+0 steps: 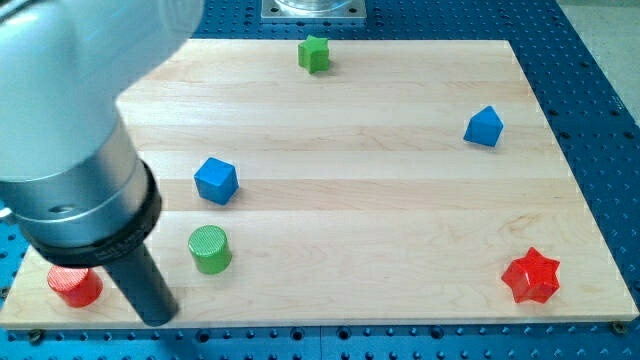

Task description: Slide the green circle vertically above the red circle

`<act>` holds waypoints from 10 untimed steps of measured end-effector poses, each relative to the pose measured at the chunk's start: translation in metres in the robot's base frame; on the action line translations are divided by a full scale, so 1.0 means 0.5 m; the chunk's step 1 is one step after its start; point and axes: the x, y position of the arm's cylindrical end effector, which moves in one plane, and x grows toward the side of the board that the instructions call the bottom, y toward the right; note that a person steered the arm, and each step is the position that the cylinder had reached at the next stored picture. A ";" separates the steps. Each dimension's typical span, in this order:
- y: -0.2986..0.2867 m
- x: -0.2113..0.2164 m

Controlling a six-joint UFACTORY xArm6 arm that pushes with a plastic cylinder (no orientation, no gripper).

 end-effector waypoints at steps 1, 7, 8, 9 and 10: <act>-0.003 -0.023; 0.073 -0.118; 0.113 -0.149; 0.024 -0.153; -0.074 -0.153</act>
